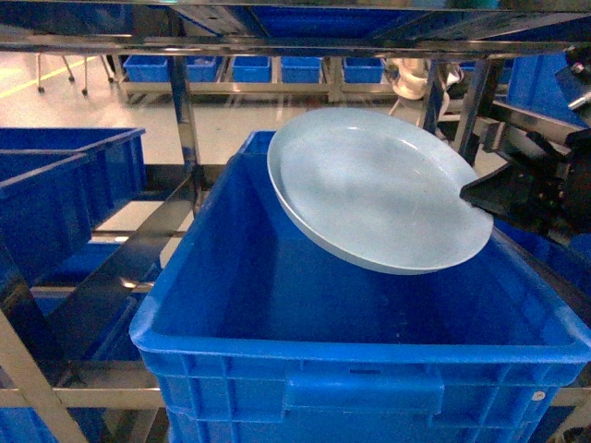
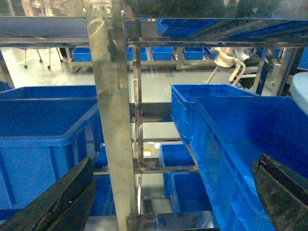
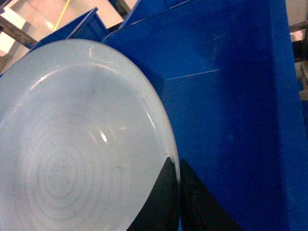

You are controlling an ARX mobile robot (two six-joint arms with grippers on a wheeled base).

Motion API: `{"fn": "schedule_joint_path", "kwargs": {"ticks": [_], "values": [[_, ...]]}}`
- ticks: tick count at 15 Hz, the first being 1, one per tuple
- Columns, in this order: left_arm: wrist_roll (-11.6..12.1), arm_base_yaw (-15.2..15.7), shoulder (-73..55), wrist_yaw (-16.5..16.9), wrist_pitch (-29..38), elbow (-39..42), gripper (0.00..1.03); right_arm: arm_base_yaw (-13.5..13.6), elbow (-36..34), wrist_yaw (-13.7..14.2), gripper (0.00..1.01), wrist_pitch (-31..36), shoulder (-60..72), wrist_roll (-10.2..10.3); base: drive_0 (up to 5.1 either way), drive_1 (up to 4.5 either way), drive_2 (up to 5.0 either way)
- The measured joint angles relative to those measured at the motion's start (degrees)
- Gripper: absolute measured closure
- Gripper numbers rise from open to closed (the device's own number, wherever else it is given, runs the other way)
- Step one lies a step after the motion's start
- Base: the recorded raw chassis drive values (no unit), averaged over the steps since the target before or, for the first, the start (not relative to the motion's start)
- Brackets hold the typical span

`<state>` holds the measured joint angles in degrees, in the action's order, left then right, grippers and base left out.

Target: Place blue tray on left shelf second layer neatly

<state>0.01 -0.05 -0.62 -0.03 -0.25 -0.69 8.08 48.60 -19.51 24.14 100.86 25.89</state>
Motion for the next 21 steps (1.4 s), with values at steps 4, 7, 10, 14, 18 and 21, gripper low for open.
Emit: {"fn": "schedule_joint_path", "kwargs": {"ticks": [4,7,10,14,18,21], "values": [[0.0,0.0,0.0,0.0,0.0,0.0,0.05,2.1,-0.2,7.8,0.83,6.3,5.7,-3.1,0.0,0.00,0.0],[0.0,0.0,0.0,0.0,0.0,0.0,0.05,0.2,-15.2,-0.4,0.46,9.1,-8.3,-2.8,0.0,0.00,0.0],[0.0,0.0,0.0,0.0,0.0,0.0,0.05,-4.8,-35.2,1.5,0.09,-16.8,-47.1,-10.4,0.0,0.00,0.0],[0.0,0.1,0.0,0.0,-0.1,0.0,0.05,-0.7,-44.5,23.5,0.32,-8.2,-82.2,-22.8,0.0,0.00,0.0],[0.0,0.0,0.0,0.0,0.0,0.0,0.05,-8.2,-46.8,19.5,0.80,-11.0,-86.8,-25.0,0.0,0.00,0.0],[0.0,0.0,0.0,0.0,0.0,0.0,0.05,-8.1,-47.8,19.5,0.99,-13.3,-90.3,-25.6,0.0,0.00,0.0]]}}
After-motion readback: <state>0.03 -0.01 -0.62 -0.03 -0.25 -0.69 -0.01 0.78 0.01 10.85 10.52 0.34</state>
